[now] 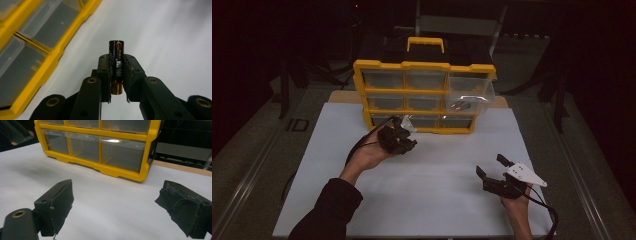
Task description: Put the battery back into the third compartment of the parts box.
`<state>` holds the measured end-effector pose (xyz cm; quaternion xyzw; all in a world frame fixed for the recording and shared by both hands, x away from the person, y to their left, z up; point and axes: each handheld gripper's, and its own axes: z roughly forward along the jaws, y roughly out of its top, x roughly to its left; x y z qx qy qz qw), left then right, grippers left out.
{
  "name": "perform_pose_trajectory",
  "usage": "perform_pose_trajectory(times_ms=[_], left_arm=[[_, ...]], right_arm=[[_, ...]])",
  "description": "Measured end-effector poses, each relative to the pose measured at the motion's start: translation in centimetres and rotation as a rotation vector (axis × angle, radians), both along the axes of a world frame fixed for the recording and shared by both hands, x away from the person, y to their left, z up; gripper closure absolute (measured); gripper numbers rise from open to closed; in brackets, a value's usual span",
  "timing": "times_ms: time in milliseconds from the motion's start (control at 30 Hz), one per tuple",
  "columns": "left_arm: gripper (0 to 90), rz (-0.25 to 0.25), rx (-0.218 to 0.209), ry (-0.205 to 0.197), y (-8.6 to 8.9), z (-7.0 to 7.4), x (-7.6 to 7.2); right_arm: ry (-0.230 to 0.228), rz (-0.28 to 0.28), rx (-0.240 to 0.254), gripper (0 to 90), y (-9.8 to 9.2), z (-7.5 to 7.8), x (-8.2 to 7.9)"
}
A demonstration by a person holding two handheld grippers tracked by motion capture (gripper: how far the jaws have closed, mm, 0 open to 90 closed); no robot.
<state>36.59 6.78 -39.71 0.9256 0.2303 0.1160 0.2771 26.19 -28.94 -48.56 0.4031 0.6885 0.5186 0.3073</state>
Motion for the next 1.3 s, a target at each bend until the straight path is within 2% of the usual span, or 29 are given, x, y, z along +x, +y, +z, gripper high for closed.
perform_pose_trajectory(times_ms=[167, 300, 633, 700, 733, 967, 1200, 1267, 1300], left_arm=[[77.5, 0.008, -0.045, -0.019, 0.1, 0.9, -0.1], [77.5, 0.010, -0.059, -0.033, 0.2, 1.5, -0.2], [77.5, 0.023, -0.131, -0.079, 0.2, 3.8, 0.1], [77.5, 0.028, -0.158, -0.098, 0.1, 4.7, 0.3], [77.5, 0.028, -0.158, -0.098, 0.1, 4.7, 0.3], [77.5, 0.026, -0.187, -0.150, -0.3, 7.0, 0.6], [77.5, 0.026, -0.213, -0.180, -0.6, 8.4, 0.8], [77.5, 0.031, -0.226, -0.207, -0.7, 8.9, 0.8], [77.5, 0.031, -0.226, -0.207, -0.7, 8.9, 0.8]], right_arm=[[0.000, 0.000, 0.000, 11.3, 0.0, 0.0, 0.0], [0.000, -0.001, 0.000, 11.3, 0.0, 0.0, 0.0], [0.000, 0.000, 0.000, 11.2, 0.0, 0.0, 0.0], [0.000, 0.000, 0.000, 11.3, 0.0, 0.0, 0.0], [0.000, 0.000, 0.000, 11.3, 0.0, 0.0, 0.0], [-0.001, -0.001, 0.001, 11.2, 0.0, 0.0, 0.0], [-0.001, 0.000, 0.001, 11.2, 0.0, 0.0, 0.0], [0.000, -0.001, 0.002, 11.3, -0.1, 0.0, 0.0], [0.000, -0.001, 0.002, 11.3, -0.1, 0.0, 0.0]])
